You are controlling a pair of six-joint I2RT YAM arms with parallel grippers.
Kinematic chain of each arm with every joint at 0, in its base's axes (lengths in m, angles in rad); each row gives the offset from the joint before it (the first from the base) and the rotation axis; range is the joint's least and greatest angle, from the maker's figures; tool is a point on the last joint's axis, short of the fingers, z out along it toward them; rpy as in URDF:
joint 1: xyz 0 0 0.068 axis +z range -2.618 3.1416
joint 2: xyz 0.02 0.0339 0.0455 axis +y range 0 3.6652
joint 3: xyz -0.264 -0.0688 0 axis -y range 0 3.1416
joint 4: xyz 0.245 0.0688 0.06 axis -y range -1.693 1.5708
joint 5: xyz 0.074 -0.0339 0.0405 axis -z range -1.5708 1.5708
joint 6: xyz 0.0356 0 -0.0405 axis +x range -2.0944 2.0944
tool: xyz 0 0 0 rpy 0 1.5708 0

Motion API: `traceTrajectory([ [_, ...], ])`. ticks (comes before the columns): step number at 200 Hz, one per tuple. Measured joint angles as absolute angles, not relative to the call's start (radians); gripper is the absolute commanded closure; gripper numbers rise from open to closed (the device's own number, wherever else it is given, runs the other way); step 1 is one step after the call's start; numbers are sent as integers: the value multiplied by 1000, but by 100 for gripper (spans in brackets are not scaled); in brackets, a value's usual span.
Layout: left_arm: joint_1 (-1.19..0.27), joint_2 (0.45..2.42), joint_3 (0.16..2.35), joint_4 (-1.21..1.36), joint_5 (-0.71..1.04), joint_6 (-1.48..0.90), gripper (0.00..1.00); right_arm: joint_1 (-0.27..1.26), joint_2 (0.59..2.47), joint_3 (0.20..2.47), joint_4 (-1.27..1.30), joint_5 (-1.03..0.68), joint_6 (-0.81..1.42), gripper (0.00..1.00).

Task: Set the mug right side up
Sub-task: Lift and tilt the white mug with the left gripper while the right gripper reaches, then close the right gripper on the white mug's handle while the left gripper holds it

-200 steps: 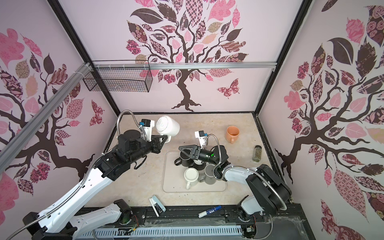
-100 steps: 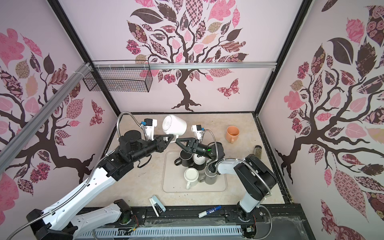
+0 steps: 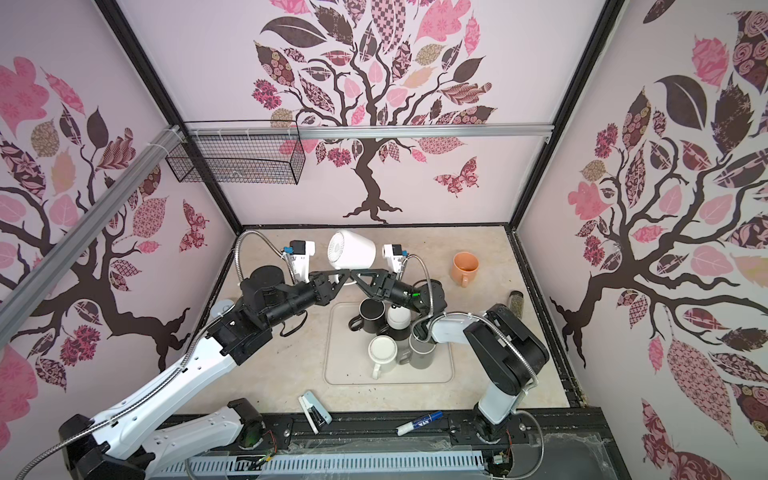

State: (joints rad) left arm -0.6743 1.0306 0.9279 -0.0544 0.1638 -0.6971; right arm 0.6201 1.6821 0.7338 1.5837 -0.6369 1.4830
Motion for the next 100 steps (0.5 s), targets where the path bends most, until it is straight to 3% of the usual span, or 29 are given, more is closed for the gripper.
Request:
traceTrajectory([
  [100, -678, 1037, 783, 249, 234, -894, 100, 556, 1677, 801, 1578, -656, 1513, 68],
])
